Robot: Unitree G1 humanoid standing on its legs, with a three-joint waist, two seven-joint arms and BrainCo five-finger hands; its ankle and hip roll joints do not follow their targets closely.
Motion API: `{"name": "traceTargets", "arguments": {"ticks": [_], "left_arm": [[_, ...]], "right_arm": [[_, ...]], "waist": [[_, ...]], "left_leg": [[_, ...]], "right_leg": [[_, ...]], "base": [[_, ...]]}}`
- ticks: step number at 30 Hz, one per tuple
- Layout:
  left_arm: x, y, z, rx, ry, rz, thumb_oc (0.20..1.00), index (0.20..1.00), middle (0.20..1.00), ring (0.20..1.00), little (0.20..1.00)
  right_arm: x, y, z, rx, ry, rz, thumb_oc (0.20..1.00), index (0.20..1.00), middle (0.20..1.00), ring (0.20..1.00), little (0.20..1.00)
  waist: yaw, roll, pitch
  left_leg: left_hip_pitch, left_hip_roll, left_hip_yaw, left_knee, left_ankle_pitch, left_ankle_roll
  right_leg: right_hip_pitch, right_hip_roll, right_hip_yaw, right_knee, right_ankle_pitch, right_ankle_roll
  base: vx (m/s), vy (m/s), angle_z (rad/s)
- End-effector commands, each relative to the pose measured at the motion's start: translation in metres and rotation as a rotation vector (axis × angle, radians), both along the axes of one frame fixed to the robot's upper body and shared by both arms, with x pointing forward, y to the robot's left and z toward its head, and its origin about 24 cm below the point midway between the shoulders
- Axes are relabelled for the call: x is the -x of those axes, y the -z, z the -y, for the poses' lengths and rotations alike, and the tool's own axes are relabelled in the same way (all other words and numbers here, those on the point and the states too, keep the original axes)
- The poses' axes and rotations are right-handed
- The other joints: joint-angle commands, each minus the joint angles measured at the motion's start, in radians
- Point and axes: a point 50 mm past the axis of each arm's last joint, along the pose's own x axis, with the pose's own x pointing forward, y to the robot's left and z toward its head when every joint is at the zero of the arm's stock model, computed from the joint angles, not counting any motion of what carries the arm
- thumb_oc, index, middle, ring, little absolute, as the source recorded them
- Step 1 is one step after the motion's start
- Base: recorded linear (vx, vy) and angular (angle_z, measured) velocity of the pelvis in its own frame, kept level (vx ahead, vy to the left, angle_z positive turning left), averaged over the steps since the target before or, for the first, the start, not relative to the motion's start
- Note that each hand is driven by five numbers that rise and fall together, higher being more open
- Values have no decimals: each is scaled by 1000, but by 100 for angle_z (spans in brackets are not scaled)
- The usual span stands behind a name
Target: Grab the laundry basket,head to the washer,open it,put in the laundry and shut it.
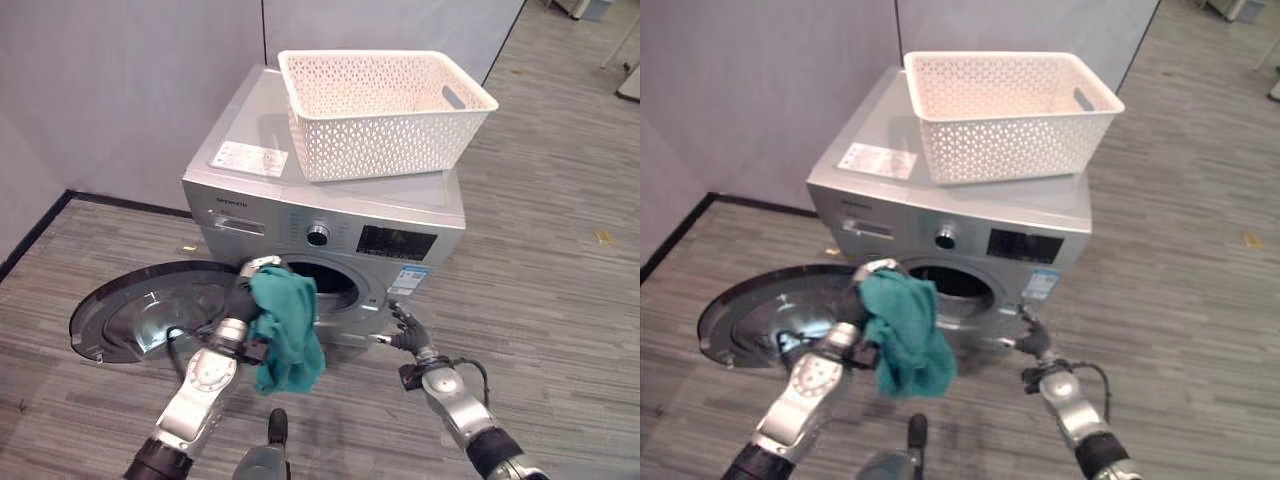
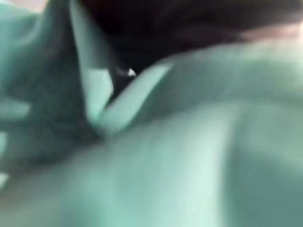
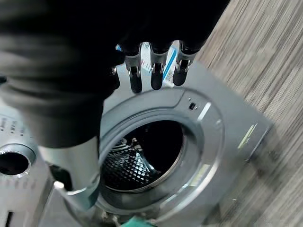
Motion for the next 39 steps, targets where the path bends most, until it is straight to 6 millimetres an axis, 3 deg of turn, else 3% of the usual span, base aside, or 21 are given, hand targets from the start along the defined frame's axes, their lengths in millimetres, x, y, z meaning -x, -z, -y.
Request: {"name": "traceTargets", "arguments": {"ticks": [1,2,7,12,26,32,33,36,37,38,39], "left_arm": [[-14,-45,20,88,84,189,200,200,200,200,200],[-16,-52,34,114,136,205,200,200,200,200,200],[-20,-70,60,147,229,257,200,200,200,200,200],[-23,-90,77,177,272,318,200,200,200,200,200],[-26,-116,91,236,302,398,200,200,200,200,200],[-23,-127,99,262,337,436,200,200,200,200,200],[-23,-129,100,267,344,443,200,200,200,200,200],[-23,-138,105,255,365,478,200,200,200,200,200],[-23,-136,112,288,367,451,200,200,200,200,200],[-22,-138,111,283,395,465,200,200,200,200,200],[-18,-142,105,308,394,485,200,200,200,200,200]], "right_arm": [[-31,-35,-8,-15,-34,161,1000,1000,1000,1000,1000],[-35,-37,-15,-24,-50,161,1000,1000,1000,1000,1000],[-48,-43,-28,5,-81,173,1000,1000,1000,1000,1000],[-60,-53,-43,22,-103,196,1000,1000,1000,1000,1000],[-95,-101,-76,27,-148,321,1000,1000,1000,1000,1000],[-98,-112,-97,-8,-217,345,1000,1000,1000,1000,1000],[-100,-114,-97,-13,-212,345,1000,1000,1000,1000,1000],[-100,-145,-121,-136,-300,411,1000,1000,1000,1000,1000],[-84,-178,-151,-141,-478,602,1000,1000,1000,1000,1000],[-98,-139,-116,-165,-312,410,1000,1000,1000,1000,1000],[-104,-120,-91,-396,-188,276,1000,1000,1000,1000,1000]], "waist": [[-4,0,46],[-4,3,66],[-7,17,115],[-9,33,149],[12,68,178],[25,79,174],[27,83,177],[25,91,184],[35,98,184],[33,112,187],[46,134,186]], "left_leg": [[36,53,-33,68,-200,9],[18,51,-35,72,-196,8],[-28,47,-37,92,-188,7],[-80,39,-35,109,-179,4],[-147,22,-20,138,-172,0],[-145,17,-22,151,-201,-4],[-160,13,-14,157,-182,3],[-167,11,-11,163,-179,3],[-159,10,-17,166,-197,-5],[-165,8,-19,167,-195,-7],[-178,2,-22,169,-195,-9]], "right_leg": [[-82,-50,29,18,8,-17],[-99,-51,31,24,12,-18],[-144,-59,34,47,18,-22],[-197,-69,39,62,34,-24],[-273,-92,43,90,51,-29],[-281,-103,46,112,35,-18],[-293,-109,36,112,52,-24],[-309,-114,44,120,55,-25],[-301,-115,53,123,39,-16],[-305,-117,49,125,38,-16],[-315,-124,41,131,34,-12]], "base": [[-120,-26,7],[-105,-15,3],[-104,0,2],[-91,17,3],[-35,13,1],[21,10,0],[-93,26,-7],[-11,6,-2],[63,-14,-1],[60,-3,-4],[0,0,0]]}}
